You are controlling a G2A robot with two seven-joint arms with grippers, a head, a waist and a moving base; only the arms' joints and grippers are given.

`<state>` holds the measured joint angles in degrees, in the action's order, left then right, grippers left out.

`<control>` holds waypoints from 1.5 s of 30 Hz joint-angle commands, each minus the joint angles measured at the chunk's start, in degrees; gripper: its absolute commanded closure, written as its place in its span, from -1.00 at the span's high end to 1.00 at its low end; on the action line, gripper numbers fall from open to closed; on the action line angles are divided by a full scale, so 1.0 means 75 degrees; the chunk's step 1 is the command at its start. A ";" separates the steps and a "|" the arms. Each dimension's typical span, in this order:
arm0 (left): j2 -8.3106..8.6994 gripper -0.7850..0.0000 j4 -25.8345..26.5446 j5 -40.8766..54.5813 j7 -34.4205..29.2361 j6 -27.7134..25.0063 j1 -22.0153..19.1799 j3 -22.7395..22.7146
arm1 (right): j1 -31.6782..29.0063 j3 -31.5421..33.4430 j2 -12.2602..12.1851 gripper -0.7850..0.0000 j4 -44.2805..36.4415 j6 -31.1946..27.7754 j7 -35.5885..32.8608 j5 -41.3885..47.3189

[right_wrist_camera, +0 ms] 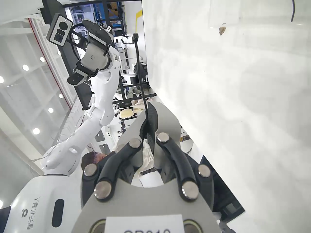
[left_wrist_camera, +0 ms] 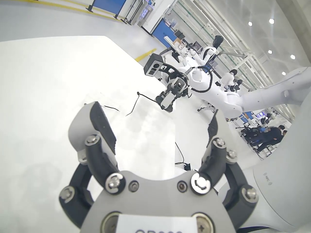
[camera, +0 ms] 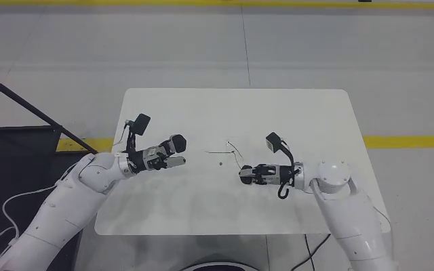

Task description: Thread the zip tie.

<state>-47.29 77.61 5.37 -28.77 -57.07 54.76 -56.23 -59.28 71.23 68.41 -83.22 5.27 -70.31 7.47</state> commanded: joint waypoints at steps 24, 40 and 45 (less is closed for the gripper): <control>0.0000 1.00 0.0000 0.0000 0.0000 0.0000 0.0000 0.0000 | 0.0732 -0.0670 0.0124 -0.98 0.0878 0.2963 0.1625 0.1017; 0.0000 1.00 0.0000 0.0000 0.0000 0.0000 0.0000 0.0000 | 0.0634 -0.0614 0.0017 -0.40 0.0672 0.3449 0.2030 0.1111; 0.0000 1.00 0.0000 0.0000 0.0000 0.0000 0.0000 0.0000 | 0.0614 -0.0571 -0.0013 -0.44 0.0666 0.3519 0.2120 0.1199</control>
<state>-47.29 77.61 5.37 -28.77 -57.07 54.75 -56.23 -54.63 66.85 68.36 -78.24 31.65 -54.50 16.32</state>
